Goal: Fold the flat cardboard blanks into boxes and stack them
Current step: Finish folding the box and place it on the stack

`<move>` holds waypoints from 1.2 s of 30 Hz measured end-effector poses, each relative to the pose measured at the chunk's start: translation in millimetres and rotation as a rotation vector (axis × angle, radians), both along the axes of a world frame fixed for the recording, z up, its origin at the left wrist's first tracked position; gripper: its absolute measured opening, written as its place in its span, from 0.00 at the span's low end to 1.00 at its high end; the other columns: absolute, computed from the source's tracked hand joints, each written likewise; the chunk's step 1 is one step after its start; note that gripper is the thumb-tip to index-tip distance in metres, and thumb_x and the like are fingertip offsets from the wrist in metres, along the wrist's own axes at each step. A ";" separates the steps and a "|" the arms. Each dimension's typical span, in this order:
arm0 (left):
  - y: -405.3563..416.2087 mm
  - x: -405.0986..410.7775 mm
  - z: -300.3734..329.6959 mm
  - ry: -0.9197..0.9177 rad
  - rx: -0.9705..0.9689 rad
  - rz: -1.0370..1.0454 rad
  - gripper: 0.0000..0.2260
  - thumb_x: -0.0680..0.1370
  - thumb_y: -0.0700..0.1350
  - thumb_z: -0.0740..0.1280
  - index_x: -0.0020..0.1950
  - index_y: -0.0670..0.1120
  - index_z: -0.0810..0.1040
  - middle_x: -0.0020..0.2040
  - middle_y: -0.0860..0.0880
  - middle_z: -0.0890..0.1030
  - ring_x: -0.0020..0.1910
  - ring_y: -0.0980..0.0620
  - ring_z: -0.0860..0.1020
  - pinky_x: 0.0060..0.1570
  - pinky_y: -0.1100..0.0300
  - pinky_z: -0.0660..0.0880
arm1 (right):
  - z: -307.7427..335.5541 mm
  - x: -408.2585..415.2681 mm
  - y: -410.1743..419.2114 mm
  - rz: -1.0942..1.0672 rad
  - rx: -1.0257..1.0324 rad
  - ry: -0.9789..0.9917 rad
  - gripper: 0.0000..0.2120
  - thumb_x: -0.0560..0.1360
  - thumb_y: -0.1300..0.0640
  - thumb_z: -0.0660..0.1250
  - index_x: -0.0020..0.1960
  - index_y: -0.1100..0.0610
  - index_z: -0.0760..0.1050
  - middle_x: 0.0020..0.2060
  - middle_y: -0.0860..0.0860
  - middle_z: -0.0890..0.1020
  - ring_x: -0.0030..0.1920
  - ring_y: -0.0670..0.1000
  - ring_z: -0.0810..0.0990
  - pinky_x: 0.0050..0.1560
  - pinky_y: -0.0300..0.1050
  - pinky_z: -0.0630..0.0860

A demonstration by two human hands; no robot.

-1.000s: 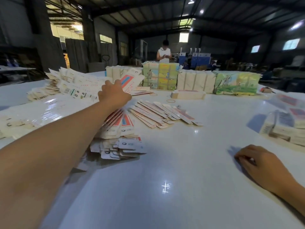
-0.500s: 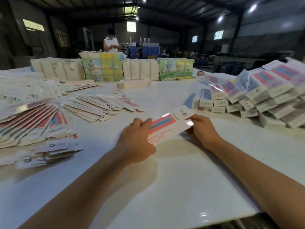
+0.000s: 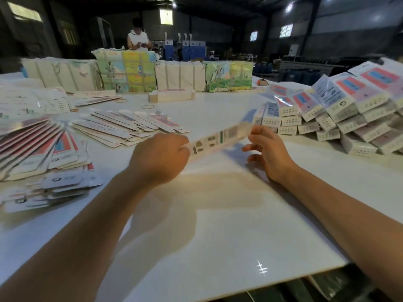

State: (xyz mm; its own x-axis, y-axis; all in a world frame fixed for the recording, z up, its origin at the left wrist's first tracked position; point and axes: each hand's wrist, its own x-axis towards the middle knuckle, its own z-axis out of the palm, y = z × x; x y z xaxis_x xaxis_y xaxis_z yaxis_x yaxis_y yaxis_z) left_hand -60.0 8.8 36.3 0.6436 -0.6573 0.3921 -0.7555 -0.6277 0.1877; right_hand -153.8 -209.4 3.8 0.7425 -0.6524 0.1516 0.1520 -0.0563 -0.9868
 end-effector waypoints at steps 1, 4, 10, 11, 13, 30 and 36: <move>2.7 1.2 5.2 -0.011 -0.048 0.008 0.07 0.77 0.45 0.57 0.40 0.50 0.71 0.40 0.49 0.77 0.38 0.47 0.73 0.32 0.58 0.64 | 0.0 -1.6 0.6 0.039 -0.046 -0.021 0.08 0.76 0.64 0.63 0.51 0.54 0.75 0.44 0.55 0.80 0.35 0.51 0.77 0.30 0.44 0.70; 7.6 2.8 12.5 -0.002 -0.107 0.018 0.06 0.76 0.46 0.58 0.45 0.51 0.73 0.39 0.51 0.76 0.37 0.48 0.74 0.30 0.60 0.63 | 1.1 -7.5 9.6 0.215 -0.131 -0.028 0.04 0.76 0.62 0.65 0.48 0.57 0.78 0.41 0.55 0.83 0.31 0.51 0.75 0.27 0.40 0.68; 8.5 8.1 0.6 0.123 -0.040 -0.055 0.09 0.78 0.47 0.56 0.51 0.52 0.75 0.44 0.50 0.77 0.40 0.49 0.75 0.33 0.58 0.64 | 3.9 -5.8 16.2 0.245 0.127 -0.084 0.06 0.78 0.61 0.61 0.47 0.63 0.75 0.38 0.58 0.81 0.25 0.49 0.74 0.22 0.38 0.68; 6.2 8.4 -2.6 0.117 -0.007 -0.058 0.11 0.78 0.47 0.55 0.54 0.53 0.75 0.46 0.49 0.78 0.41 0.49 0.75 0.33 0.58 0.65 | 4.2 -6.4 14.1 0.242 0.145 -0.082 0.06 0.78 0.63 0.60 0.46 0.63 0.74 0.37 0.58 0.81 0.24 0.48 0.74 0.21 0.38 0.68; 1.3 6.6 -8.8 0.057 0.070 -0.046 0.14 0.78 0.51 0.54 0.61 0.55 0.72 0.52 0.50 0.78 0.45 0.49 0.75 0.36 0.57 0.67 | 3.5 -6.7 14.3 0.260 0.124 -0.053 0.06 0.78 0.66 0.59 0.45 0.64 0.73 0.32 0.57 0.81 0.23 0.48 0.74 0.21 0.37 0.70; -26.3 -11.1 -24.3 -0.217 0.104 -0.040 0.28 0.74 0.65 0.61 0.68 0.50 0.63 0.60 0.51 0.75 0.55 0.48 0.76 0.42 0.58 0.63 | -1.7 -0.4 16.4 0.043 0.067 0.004 0.05 0.79 0.62 0.60 0.46 0.59 0.74 0.29 0.53 0.78 0.23 0.50 0.73 0.23 0.38 0.66; -27.4 -4.8 -29.3 -0.219 0.080 0.078 0.33 0.74 0.65 0.62 0.71 0.48 0.58 0.62 0.49 0.72 0.59 0.48 0.72 0.43 0.56 0.63 | -0.3 -9.6 19.7 -0.238 -0.351 -0.154 0.08 0.75 0.61 0.66 0.38 0.55 0.78 0.25 0.45 0.75 0.24 0.46 0.70 0.25 0.41 0.69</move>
State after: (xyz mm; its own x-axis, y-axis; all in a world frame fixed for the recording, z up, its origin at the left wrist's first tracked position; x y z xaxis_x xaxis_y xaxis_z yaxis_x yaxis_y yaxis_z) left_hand -64.8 -18.6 7.0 0.5990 -0.6434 0.4767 -0.7213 -0.6920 -0.0278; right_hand -163.4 -189.7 3.4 0.5295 -0.6914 0.4916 0.2385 -0.4348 -0.8684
